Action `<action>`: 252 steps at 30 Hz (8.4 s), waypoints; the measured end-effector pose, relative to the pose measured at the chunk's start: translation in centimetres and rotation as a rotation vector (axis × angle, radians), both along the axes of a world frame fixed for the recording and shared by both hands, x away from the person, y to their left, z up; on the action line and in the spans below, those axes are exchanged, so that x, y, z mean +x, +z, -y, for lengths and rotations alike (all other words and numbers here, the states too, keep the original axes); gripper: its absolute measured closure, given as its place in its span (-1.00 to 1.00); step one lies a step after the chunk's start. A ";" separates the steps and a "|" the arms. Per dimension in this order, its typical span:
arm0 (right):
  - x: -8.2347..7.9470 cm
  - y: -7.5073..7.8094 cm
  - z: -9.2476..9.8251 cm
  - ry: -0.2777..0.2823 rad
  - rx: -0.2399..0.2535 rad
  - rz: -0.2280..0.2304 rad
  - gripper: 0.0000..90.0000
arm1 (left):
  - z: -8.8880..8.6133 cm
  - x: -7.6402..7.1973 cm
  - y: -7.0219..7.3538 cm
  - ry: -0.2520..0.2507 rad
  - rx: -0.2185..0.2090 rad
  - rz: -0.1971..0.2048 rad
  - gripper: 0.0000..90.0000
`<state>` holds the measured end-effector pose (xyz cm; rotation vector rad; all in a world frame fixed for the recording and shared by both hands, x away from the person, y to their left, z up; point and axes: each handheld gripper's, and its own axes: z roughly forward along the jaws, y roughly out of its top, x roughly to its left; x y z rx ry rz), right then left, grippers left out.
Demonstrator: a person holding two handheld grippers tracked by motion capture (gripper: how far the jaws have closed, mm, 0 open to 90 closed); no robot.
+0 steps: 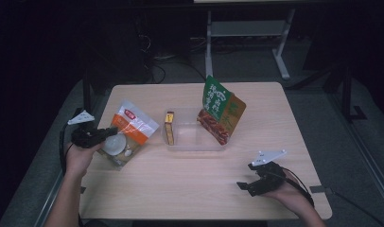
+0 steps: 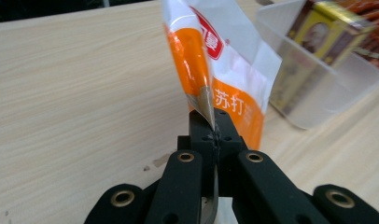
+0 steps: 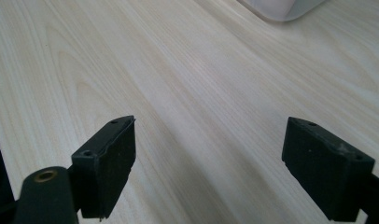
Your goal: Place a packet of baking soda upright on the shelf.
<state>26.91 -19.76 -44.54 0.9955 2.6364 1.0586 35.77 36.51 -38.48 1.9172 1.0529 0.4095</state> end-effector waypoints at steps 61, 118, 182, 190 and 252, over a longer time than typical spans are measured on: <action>2.3 5.2 -5.1 0.127 0.478 0.102 -0.19 | 18.2 -5.1 2.6 -0.479 -0.273 0.071 0.99; 2.8 8.6 -6.5 0.415 0.574 0.045 1.00 | 15.5 -7.7 -4.2 -0.509 0.080 -0.051 -0.61; 14.6 12.5 -11.0 0.147 0.472 0.136 1.00 | 14.8 -7.5 -5.9 -0.535 0.083 -0.122 -0.60; 15.4 12.2 -11.3 0.110 0.475 0.139 1.00 | 14.9 -7.6 -6.0 -0.541 0.082 -0.122 -0.60; 14.8 9.0 -12.4 0.112 0.355 0.117 0.71 | 15.9 -7.8 -6.5 -0.576 0.106 -0.142 -0.60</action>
